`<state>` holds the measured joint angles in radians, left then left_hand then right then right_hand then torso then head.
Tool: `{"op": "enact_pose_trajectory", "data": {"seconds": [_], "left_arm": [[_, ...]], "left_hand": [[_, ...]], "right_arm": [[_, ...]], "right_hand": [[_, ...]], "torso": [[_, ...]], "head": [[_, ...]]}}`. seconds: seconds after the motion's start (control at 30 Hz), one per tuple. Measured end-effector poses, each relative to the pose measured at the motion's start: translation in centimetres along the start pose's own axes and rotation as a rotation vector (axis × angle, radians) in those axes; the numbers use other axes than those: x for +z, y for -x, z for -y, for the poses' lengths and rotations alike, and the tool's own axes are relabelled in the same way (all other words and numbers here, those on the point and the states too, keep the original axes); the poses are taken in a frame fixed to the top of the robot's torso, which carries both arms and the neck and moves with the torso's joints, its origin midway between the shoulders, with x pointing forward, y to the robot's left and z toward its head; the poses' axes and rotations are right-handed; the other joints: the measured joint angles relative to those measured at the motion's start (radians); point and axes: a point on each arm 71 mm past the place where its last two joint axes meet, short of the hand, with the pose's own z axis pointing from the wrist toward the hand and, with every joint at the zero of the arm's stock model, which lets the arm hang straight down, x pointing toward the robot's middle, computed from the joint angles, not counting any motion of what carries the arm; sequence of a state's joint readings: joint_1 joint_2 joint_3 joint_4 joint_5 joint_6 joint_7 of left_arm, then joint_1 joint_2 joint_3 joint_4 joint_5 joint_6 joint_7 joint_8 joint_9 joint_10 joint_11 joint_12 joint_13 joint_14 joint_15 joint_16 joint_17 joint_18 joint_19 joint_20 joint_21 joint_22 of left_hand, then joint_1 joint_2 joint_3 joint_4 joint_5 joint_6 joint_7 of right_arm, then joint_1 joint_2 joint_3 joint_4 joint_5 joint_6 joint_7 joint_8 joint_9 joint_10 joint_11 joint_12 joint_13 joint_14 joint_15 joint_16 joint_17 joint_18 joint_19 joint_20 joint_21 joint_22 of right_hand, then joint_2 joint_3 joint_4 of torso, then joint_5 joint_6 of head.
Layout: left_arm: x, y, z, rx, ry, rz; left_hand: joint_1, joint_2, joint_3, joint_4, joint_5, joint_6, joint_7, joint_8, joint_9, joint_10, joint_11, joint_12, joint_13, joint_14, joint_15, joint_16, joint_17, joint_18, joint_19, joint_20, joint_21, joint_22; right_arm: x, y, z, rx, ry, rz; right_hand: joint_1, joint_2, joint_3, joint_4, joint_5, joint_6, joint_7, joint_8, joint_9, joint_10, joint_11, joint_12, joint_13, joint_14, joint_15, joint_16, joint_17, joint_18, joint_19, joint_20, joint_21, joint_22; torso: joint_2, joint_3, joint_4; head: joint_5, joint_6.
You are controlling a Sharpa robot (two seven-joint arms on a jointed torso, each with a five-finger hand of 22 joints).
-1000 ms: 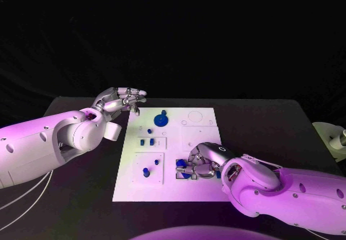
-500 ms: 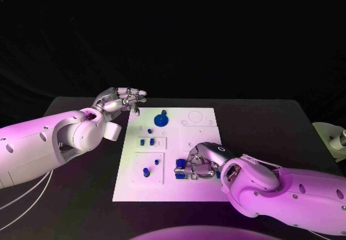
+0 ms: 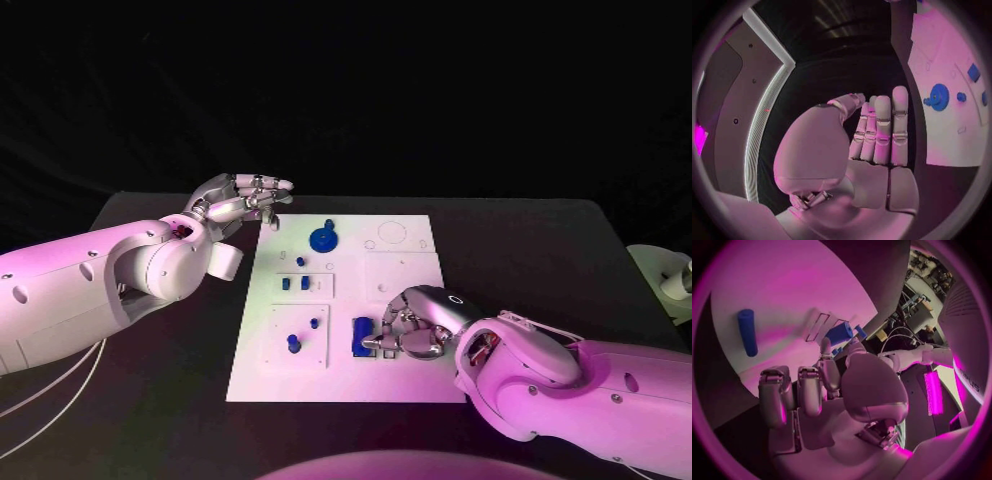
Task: Assemble the parts on the task board
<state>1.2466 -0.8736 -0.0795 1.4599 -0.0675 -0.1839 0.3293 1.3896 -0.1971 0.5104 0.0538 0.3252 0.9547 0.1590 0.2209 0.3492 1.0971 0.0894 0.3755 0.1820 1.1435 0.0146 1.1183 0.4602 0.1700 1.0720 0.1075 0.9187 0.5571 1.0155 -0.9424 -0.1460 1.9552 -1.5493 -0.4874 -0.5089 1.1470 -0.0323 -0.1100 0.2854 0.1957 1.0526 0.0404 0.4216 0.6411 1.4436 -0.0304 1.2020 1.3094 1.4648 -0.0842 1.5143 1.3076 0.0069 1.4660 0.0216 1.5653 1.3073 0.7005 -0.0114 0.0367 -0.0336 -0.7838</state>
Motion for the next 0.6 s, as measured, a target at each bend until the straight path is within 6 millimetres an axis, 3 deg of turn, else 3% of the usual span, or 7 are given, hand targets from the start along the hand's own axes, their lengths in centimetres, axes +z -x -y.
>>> {"op": "enact_pose_trajectory", "data": {"seconds": [0.17,0.6], "left_arm": [[-0.01,0.03,-0.01,0.0,0.001,0.0],[0.04,-0.05,-0.03,0.0,0.002,-0.001]], "left_hand": [[0.0,0.0,0.0,0.0,0.0,0.0,0.0,0.0,0.0,0.0,0.0,0.0,0.0,0.0,0.0,0.0,0.0,0.0,0.0,0.0,0.0,0.0],[-0.004,0.004,-0.003,0.003,0.0,0.0,0.0,0.0,0.0,0.0,0.0,0.0,0.001,0.0,0.0,0.0,0.0,0.0,0.0,0.0,-0.004,0.0]], "right_arm": [[-0.08,-0.04,-0.08,0.005,0.012,-0.011],[0.53,-0.33,-0.08,-0.001,0.015,-0.03]], "right_hand": [[0.032,0.005,0.0,0.0,0.0,0.0,0.0,0.0,-0.003,0.0,0.0,0.0,0.001,0.0,0.0,0.0,0.0,0.0,0.0,0.0,0.0,0.001],[0.041,0.014,0.0,0.0,0.006,0.0,0.0,0.0,-0.004,0.002,-0.002,0.004,0.002,0.0,0.0,0.004,0.0,0.0,0.0,0.0,0.0,0.001]], "torso": [[0.0,0.0007,-0.0005],[0.0,-0.0002,0.0008]], "head": [[0.0,0.001],[-0.001,-0.001]]}}
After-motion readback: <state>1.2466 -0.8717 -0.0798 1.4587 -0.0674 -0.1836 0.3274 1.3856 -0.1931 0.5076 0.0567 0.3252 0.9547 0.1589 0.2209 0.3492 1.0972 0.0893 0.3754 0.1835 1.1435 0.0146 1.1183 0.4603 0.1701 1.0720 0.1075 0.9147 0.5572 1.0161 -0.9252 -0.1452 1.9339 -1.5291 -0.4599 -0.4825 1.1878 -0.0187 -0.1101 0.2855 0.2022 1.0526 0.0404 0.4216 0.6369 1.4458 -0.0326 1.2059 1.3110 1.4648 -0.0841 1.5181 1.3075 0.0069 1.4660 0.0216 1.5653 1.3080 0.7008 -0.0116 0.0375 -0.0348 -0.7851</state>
